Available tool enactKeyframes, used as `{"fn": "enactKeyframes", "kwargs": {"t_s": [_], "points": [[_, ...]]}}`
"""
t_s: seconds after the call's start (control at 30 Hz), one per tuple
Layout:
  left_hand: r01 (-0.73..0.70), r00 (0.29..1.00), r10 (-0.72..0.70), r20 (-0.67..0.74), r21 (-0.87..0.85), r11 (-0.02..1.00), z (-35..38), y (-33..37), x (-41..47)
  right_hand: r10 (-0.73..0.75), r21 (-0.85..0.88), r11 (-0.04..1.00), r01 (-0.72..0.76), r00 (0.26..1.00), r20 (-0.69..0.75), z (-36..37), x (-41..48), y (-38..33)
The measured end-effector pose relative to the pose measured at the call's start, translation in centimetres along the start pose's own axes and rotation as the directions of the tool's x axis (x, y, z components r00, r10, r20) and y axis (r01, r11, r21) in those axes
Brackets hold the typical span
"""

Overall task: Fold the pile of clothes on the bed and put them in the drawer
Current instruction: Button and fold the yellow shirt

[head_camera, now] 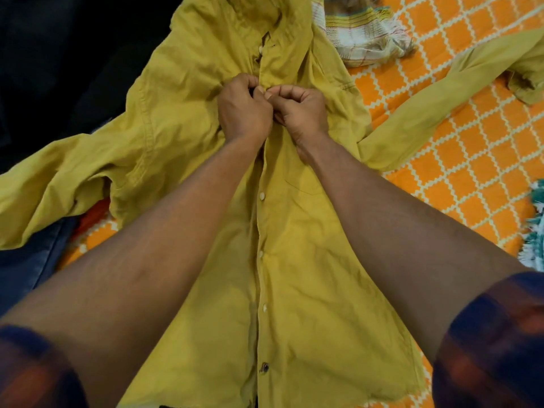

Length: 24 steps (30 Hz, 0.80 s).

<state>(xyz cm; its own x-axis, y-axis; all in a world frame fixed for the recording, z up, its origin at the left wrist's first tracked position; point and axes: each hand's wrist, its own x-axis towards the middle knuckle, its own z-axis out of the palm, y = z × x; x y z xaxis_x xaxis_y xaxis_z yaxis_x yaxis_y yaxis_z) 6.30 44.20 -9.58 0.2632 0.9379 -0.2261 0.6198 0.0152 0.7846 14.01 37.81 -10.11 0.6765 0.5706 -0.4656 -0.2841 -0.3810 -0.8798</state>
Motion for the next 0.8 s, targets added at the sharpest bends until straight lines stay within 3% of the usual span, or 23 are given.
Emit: {"fn": "enactKeyframes", "kwargs": {"t_s": [0.17,0.3,0.43,0.57,0.8], "points": [[0.029,0.999,-0.03,-0.027,-0.018,0.999,0.3,0.2,-0.1,-0.009,0.02,1.0,0.009,1.0,0.0,-0.1,0.1,0.3],[0.104,0.993,-0.097,0.064,-0.111,0.988,0.2,0.2,0.6,0.005,0.018,1.0,-0.005,1.0,-0.015,0.0,0.5,0.5],[0.214,0.961,-0.138,0.238,-0.33,0.919,-0.4,0.4,1.6,0.079,0.082,0.994,-0.079,0.997,-0.002,-0.4,0.7,-0.1],[0.231,0.93,-0.102,0.353,-0.346,0.909,-1.4,0.5,1.8,0.122,0.084,0.989,-0.121,0.993,0.002,-0.7,0.8,-0.5],[0.267,0.919,-0.117,0.376,-0.375,0.888,-2.3,0.7,1.8,0.076,0.078,0.994,-0.072,0.996,-0.044,-0.4,0.8,-0.2]]}}
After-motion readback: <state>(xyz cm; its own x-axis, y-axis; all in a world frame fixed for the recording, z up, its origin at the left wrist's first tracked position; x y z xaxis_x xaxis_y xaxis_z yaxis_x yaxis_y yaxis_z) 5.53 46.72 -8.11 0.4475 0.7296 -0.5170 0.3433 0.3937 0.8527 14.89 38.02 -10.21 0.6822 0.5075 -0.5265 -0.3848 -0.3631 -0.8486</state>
